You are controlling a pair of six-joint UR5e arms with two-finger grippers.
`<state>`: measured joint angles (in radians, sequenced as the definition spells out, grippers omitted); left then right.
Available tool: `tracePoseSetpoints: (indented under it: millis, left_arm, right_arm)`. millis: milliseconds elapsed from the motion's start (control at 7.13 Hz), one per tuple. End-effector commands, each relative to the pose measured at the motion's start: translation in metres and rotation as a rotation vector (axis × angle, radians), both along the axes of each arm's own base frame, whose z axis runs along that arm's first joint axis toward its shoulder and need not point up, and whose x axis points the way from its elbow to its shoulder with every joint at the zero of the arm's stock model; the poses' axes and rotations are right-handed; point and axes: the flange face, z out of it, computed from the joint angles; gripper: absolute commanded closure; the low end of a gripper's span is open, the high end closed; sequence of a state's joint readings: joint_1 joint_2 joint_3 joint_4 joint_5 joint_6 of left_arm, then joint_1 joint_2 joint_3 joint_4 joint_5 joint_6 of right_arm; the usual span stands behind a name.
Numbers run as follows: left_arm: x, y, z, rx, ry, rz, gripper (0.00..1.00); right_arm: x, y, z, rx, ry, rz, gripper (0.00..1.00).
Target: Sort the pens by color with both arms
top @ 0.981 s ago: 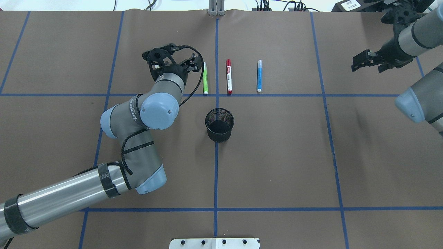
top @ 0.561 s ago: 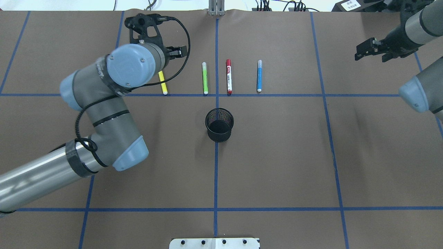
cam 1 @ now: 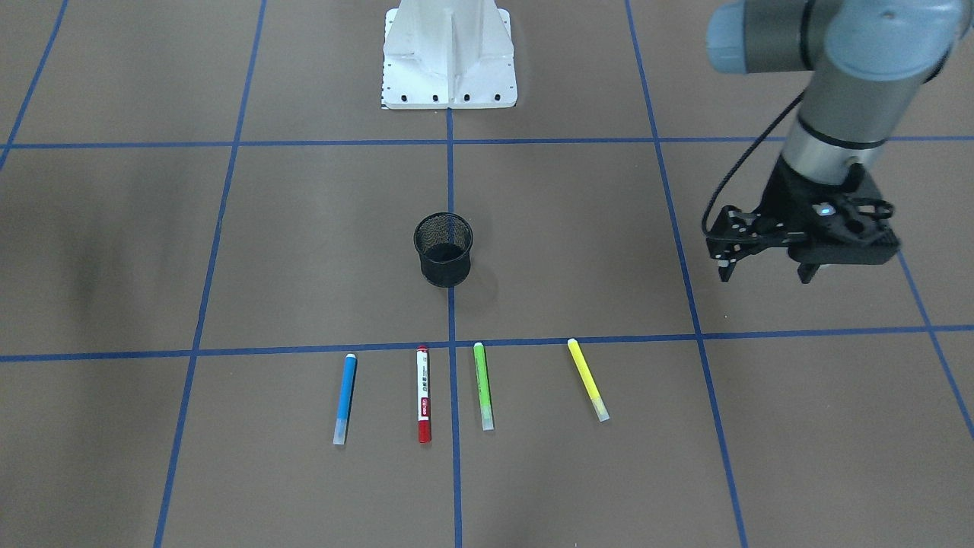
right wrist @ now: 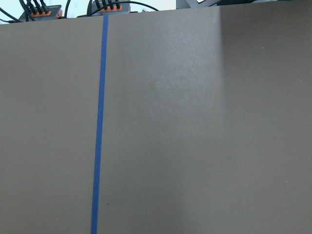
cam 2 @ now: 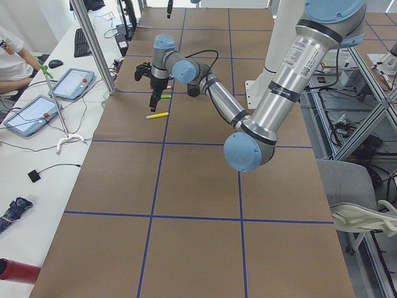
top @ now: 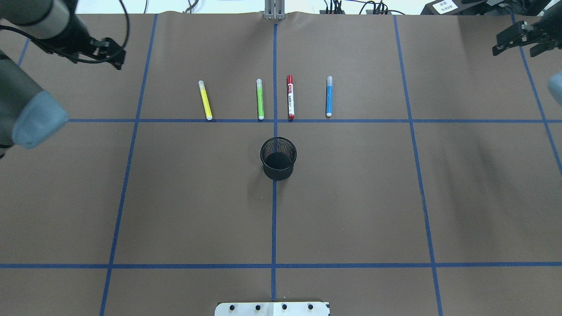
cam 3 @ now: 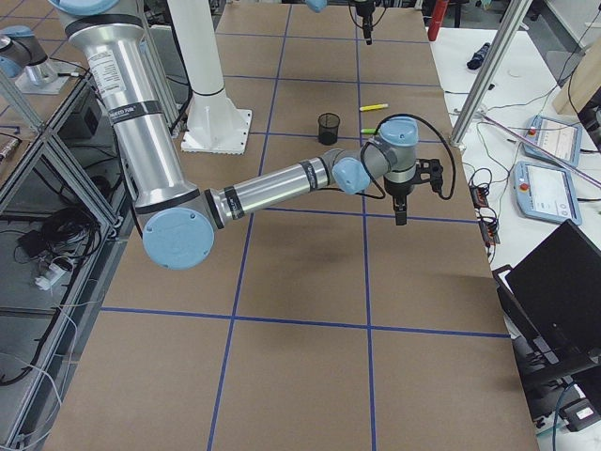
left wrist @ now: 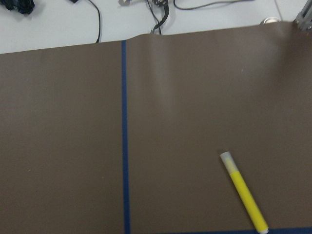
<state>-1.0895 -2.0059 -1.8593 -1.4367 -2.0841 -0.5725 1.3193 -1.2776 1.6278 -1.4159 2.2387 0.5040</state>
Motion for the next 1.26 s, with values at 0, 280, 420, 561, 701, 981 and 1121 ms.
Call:
tracePoseSetpoints:
  millis: [0,280,420,561,701,981,1121]
  left_arm:
    - [-0.100,0.018,0.098,-0.012,0.006,0.155,0.01]
    - [-0.123,0.033,0.144,-0.084,-0.032,0.184,0.01]
    - [-0.135,0.028,0.167,-0.089,-0.043,0.213,0.01]
    - [-0.138,0.026,0.172,-0.093,-0.043,0.212,0.01]
    - [-0.142,0.027,0.166,-0.073,-0.039,0.207,0.01]
    - [-0.140,0.017,0.186,-0.138,0.014,0.207,0.01]
    - [-0.138,0.017,0.194,-0.173,0.090,0.219,0.01]
  right_arm:
    - [0.040,0.025,0.046,0.013,0.076,-0.125,0.00]
    - [0.076,0.054,0.063,-0.023,0.021,-0.090,0.00]
    - [0.088,0.060,0.067,-0.043,0.000,-0.072,0.00]
    - [0.090,0.064,0.081,-0.066,0.003,-0.072,0.00]
    - [0.090,0.064,0.081,-0.067,0.003,-0.072,0.00]
    - [0.091,0.064,0.085,-0.078,0.016,-0.073,0.00]
    - [0.088,0.060,0.081,-0.072,0.016,-0.077,0.00]
